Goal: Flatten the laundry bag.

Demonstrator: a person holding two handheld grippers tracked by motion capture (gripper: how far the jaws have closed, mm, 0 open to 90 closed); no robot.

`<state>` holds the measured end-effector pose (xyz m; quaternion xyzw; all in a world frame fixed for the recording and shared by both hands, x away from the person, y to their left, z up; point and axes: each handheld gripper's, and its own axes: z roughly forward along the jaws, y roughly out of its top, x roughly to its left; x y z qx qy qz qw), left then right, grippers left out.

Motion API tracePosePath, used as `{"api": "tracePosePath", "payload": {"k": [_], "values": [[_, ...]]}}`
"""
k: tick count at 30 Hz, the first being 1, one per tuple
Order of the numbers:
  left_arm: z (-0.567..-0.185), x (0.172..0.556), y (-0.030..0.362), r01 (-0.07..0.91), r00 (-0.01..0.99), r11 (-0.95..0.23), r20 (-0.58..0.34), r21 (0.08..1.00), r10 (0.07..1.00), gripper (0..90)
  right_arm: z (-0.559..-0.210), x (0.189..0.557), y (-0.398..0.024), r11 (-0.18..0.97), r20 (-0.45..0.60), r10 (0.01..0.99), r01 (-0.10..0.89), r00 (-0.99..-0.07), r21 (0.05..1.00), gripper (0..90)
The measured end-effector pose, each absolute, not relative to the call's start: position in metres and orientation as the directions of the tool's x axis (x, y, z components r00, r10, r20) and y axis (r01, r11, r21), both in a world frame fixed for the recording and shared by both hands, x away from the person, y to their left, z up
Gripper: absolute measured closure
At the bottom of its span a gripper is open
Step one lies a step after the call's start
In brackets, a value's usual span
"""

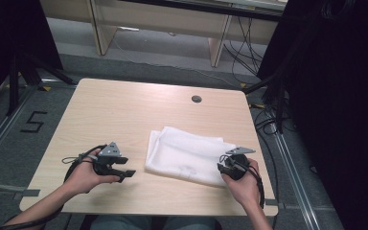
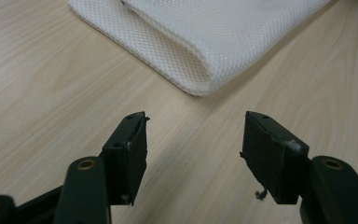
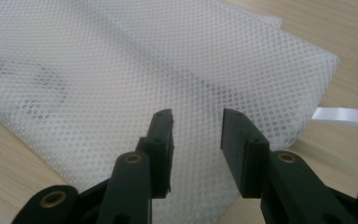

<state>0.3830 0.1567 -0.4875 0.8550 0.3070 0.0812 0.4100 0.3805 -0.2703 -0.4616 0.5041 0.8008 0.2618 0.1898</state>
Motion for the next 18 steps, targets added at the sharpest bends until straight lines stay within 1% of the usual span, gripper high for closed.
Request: {"api": "tracePosePath", "payload": {"k": [2, 3, 4, 5, 6, 7, 9, 10, 11, 12, 13, 15, 16, 17, 18], "values": [[-0.491, 0.387, 0.156, 0.463, 0.802, -0.491, -0.113, 0.738, 0.587, 40.4, -0.463, 0.381, -0.272, 0.354, -0.039, 0.907, 0.710, -0.419, 0.609, 64.8], [-0.493, 0.387, 0.154, 0.490, 0.785, -0.463, -0.143, 0.739, 0.603, 42.1, -0.465, 0.381, -0.274, 0.344, -0.023, 0.909, 0.716, -0.417, 0.607, 65.3], [-0.493, 0.389, 0.156, 0.474, 0.796, -0.487, -0.121, 0.734, 0.593, 42.1, -0.465, 0.381, -0.274, 0.344, -0.023, 0.909, 0.716, -0.417, 0.607, 65.3], [-0.495, 0.389, 0.154, 0.497, 0.777, -0.455, -0.146, 0.739, 0.612, 42.9, -0.465, 0.381, -0.276, 0.343, -0.026, 0.910, 0.718, -0.413, 0.606, 65.6], [-0.494, 0.391, 0.155, 0.490, 0.784, -0.475, -0.131, 0.732, 0.607, 43.7, -0.465, 0.381, -0.277, 0.332, -0.014, 0.912, 0.719, -0.409, 0.611, 66.2], [-0.496, 0.391, 0.154, 0.499, 0.775, -0.449, -0.149, 0.741, 0.614, 45.2, -0.463, 0.380, -0.279, 0.321, -0.010, 0.917, 0.721, -0.400, 0.614, 67.7], [-0.496, 0.392, 0.154, 0.492, 0.777, -0.453, -0.140, 0.744, 0.613, 46.0, -0.462, 0.380, -0.280, 0.321, -0.013, 0.918, 0.722, -0.397, 0.613, 68.7], [-0.496, 0.392, 0.154, 0.480, 0.784, -0.461, -0.128, 0.746, 0.607, 47.0, -0.461, 0.379, -0.281, 0.322, -0.013, 0.917, 0.722, -0.398, 0.613, 71.1], [-0.497, 0.392, 0.154, 0.488, 0.779, -0.457, -0.135, 0.744, 0.612, 48.6, -0.460, 0.379, -0.281, 0.317, -0.010, 0.920, 0.726, -0.392, 0.610, 74.7], [-0.496, 0.392, 0.156, 0.478, 0.789, -0.482, -0.117, 0.735, 0.604, 50.4, -0.459, 0.378, -0.281, 0.315, -0.007, 0.920, 0.728, -0.392, 0.609, 78.2], [-0.497, 0.391, 0.156, 0.475, 0.790, -0.473, -0.123, 0.742, 0.600, 53.1, -0.456, 0.378, -0.281, 0.312, -0.003, 0.921, 0.734, -0.389, 0.603, 81.8], [-0.494, 0.390, 0.159, 0.464, 0.800, -0.492, -0.110, 0.736, 0.589, 60.5, -0.452, 0.376, -0.281, 0.310, -0.001, 0.922, 0.740, -0.386, 0.597, 84.7], [-0.494, 0.390, 0.159, 0.463, 0.800, -0.481, -0.118, 0.745, 0.588, 64.3, -0.449, 0.374, -0.280, 0.311, -0.005, 0.925, 0.749, -0.380, 0.584, 87.2], [-0.492, 0.389, 0.159, 0.469, 0.796, -0.473, -0.125, 0.746, 0.593, 66.0, -0.449, 0.373, -0.281, 0.314, -0.005, 0.923, 0.748, -0.384, 0.585, 88.6], [-0.491, 0.388, 0.159, 0.467, 0.797, -0.469, -0.126, 0.749, 0.591, 68.2, -0.448, 0.370, -0.282, 0.294, 0.008, 0.932, 0.766, -0.363, 0.571, 90.0]]}}
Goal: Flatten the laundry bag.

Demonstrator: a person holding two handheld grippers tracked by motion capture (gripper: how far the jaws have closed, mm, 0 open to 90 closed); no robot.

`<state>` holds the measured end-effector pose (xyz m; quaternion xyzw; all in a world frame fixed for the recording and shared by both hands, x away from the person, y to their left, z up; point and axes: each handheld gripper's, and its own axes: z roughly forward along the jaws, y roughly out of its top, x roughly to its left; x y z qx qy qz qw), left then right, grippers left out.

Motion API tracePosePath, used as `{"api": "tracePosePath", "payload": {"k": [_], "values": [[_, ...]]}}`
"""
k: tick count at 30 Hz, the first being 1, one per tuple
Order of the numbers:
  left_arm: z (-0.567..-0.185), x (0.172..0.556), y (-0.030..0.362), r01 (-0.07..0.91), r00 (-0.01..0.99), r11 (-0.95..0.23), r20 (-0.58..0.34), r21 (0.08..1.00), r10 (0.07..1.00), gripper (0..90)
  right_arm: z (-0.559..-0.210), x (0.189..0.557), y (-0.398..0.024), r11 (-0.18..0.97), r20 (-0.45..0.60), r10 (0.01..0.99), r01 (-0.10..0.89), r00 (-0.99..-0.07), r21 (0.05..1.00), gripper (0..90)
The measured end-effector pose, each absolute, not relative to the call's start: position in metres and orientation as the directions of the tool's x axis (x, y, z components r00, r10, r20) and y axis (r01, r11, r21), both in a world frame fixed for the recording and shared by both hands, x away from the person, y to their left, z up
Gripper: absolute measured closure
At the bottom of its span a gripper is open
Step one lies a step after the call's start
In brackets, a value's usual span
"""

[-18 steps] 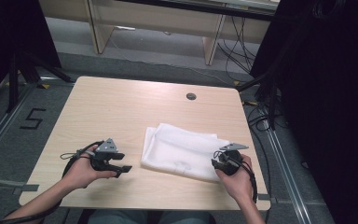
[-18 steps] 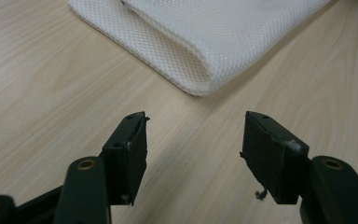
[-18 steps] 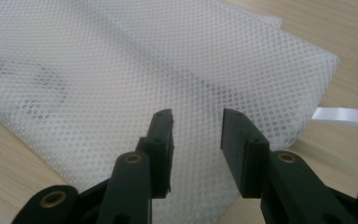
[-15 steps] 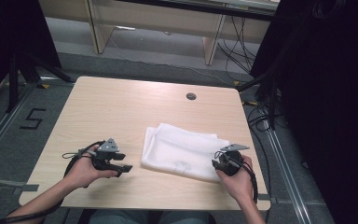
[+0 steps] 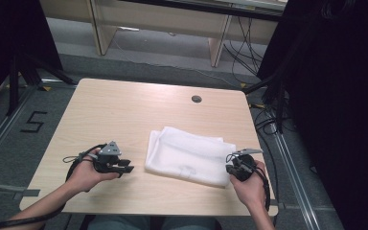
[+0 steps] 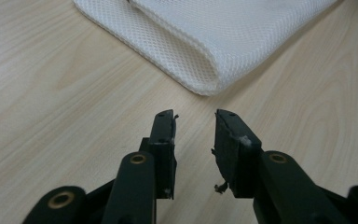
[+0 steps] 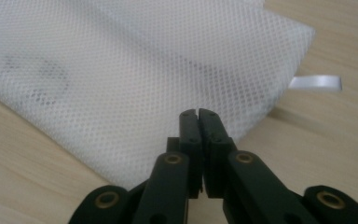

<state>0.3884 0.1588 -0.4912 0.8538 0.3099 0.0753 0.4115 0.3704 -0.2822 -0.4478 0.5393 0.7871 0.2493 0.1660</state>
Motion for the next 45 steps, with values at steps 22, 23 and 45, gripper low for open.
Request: {"api": "tracePosePath", "payload": {"k": [22, 23, 45], "values": [[-0.489, 0.417, 0.077, 0.419, 0.851, -0.514, -0.127, 0.749, 0.509, 70.8, -0.467, 0.379, -0.285, 0.264, -0.017, 0.959, 0.871, -0.283, 0.413, 90.0], [-0.493, 0.419, 0.072, 0.415, 0.858, -0.537, -0.119, 0.734, 0.500, 70.9, -0.470, 0.382, -0.285, 0.275, -0.022, 0.956, 0.872, -0.291, 0.404, 90.0], [-0.497, 0.436, 0.141, 0.499, 0.807, -0.621, -0.064, 0.605, 0.587, 71.8, -0.470, 0.412, -0.226, 0.391, -0.032, 0.908, 0.817, -0.418, 0.423, 85.6]]}}
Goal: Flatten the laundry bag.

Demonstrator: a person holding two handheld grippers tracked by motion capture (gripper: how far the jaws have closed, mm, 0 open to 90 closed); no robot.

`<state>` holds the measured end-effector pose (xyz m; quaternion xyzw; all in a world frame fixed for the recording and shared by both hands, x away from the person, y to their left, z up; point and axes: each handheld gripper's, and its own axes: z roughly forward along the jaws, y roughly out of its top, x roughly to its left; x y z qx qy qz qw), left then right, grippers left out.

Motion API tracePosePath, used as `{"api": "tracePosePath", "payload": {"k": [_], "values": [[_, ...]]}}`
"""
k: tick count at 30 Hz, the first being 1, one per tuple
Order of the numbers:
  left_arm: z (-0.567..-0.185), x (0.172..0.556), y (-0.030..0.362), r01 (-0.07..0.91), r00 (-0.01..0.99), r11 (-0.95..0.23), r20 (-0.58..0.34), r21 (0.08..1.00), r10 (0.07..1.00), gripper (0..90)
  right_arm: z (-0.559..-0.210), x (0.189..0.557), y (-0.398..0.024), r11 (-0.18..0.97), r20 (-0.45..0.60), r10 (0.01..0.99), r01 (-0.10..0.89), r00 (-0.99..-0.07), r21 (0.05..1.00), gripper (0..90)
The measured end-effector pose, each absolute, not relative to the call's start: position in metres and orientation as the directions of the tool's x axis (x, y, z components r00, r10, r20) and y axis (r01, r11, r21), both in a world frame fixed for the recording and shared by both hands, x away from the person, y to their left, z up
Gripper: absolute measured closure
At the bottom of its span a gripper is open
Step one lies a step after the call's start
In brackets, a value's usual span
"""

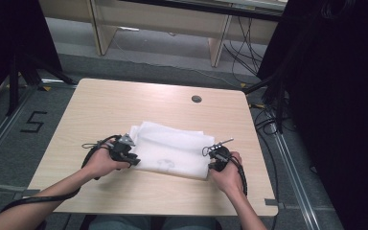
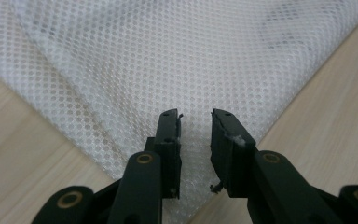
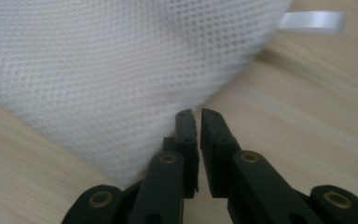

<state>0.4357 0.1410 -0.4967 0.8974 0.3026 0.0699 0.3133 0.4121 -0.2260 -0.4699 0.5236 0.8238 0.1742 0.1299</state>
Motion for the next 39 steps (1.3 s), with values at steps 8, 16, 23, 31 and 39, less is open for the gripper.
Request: {"api": "tracePosePath", "payload": {"k": [8, 16, 23, 31, 39], "values": [[-0.488, 0.431, 0.154, 0.529, 0.756, -0.532, -0.081, 0.661, 0.650, 65.7, -0.445, 0.422, -0.235, 0.359, -0.029, 0.914, 0.776, -0.404, 0.519, 70.8], [-0.469, 0.417, 0.117, 0.418, 0.834, -0.567, -0.052, 0.709, 0.549, 63.2, -0.439, 0.446, -0.210, 0.387, -0.014, 0.890, 0.738, -0.456, 0.553, 60.2], [-0.477, 0.416, 0.092, 0.387, 0.871, -0.603, -0.061, 0.698, 0.488, 63.9, -0.448, 0.474, -0.188, 0.421, -0.024, 0.871, 0.721, -0.490, 0.550, 49.6], [-0.490, 0.423, 0.077, 0.386, 0.887, -0.636, -0.078, 0.669, 0.455, 65.3, -0.456, 0.500, -0.174, 0.450, -0.033, 0.856, 0.712, -0.516, 0.539, 42.1], [-0.499, 0.424, 0.072, 0.404, 0.883, -0.647, -0.091, 0.647, 0.461, 65.0, -0.473, 0.516, -0.169, 0.479, -0.038, 0.844, 0.722, -0.534, 0.500, 42.2]]}}
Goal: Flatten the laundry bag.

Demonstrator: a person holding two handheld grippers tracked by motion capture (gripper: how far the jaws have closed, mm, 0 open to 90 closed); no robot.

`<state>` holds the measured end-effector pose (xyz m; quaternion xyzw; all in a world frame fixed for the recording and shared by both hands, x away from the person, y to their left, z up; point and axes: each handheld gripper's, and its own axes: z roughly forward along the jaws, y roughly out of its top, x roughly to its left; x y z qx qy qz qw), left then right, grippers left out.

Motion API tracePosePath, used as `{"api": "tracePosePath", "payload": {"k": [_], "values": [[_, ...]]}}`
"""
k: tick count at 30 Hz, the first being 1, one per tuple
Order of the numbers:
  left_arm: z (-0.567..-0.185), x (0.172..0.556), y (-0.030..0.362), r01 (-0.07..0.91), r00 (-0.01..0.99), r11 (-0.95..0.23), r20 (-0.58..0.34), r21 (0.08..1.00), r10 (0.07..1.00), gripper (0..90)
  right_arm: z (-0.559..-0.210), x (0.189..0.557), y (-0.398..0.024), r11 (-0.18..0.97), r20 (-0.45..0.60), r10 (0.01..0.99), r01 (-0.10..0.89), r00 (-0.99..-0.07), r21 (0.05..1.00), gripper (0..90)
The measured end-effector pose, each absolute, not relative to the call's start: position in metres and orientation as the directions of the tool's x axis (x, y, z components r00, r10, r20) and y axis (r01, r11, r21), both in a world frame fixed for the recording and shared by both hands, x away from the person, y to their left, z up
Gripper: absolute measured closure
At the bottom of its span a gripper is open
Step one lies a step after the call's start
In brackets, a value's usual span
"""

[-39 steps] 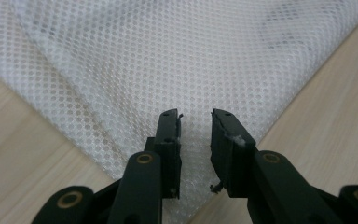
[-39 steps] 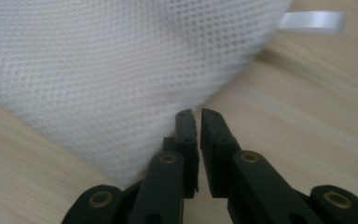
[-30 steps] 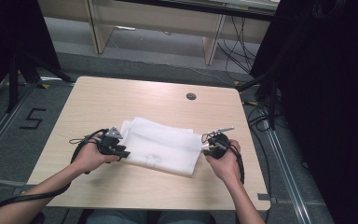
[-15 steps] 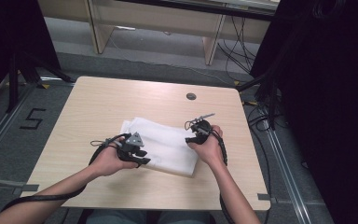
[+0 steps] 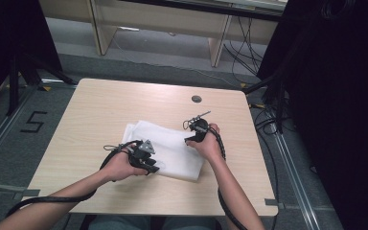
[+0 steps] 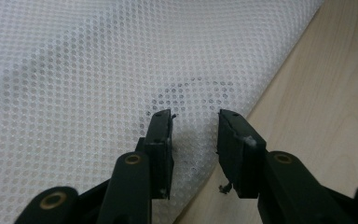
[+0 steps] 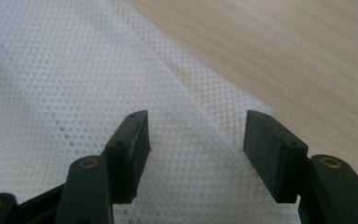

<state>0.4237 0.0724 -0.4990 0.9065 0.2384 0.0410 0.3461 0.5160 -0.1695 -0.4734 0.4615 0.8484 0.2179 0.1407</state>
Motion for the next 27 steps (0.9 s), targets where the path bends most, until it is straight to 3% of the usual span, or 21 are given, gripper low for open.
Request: {"api": "tracePosePath", "payload": {"k": [2, 4, 6, 9, 11, 20, 27], "values": [[-0.499, 0.424, 0.072, 0.404, 0.884, -0.651, -0.089, 0.643, 0.460, 64.8, -0.484, 0.520, -0.170, 0.506, -0.021, 0.830, 0.738, -0.557, 0.445, 45.9], [-0.500, 0.424, 0.072, 0.398, 0.886, -0.654, -0.086, 0.643, 0.455, 64.6, -0.485, 0.520, -0.170, 0.504, -0.018, 0.830, 0.734, -0.558, 0.455, 47.8], [-0.500, 0.426, 0.073, 0.391, 0.892, -0.672, -0.078, 0.628, 0.446, 64.2, -0.483, 0.520, -0.169, 0.514, 0.000, 0.819, 0.733, -0.574, 0.445, 65.9], [-0.501, 0.426, 0.071, 0.409, 0.882, -0.648, -0.097, 0.643, 0.461, 64.2, -0.483, 0.519, -0.164, 0.549, 0.007, 0.792, 0.716, -0.611, 0.431, 81.8], [-0.501, 0.426, 0.071, 0.411, 0.881, -0.646, -0.098, 0.643, 0.462, 64.3, -0.480, 0.517, -0.159, 0.579, -0.014, 0.779, 0.709, -0.627, 0.403, 85.9], [-0.499, 0.429, 0.068, 0.401, 0.883, -0.675, -0.064, 0.620, 0.466, 66.4, -0.449, 0.508, -0.153, 0.589, -0.060, 0.769, 0.668, -0.637, 0.455, 86.2], [-0.496, 0.435, 0.058, 0.443, 0.856, -0.669, -0.059, 0.596, 0.514, 68.8, -0.423, 0.502, -0.152, 0.551, 0.010, 0.767, 0.666, -0.642, 0.502, 85.8]]}}
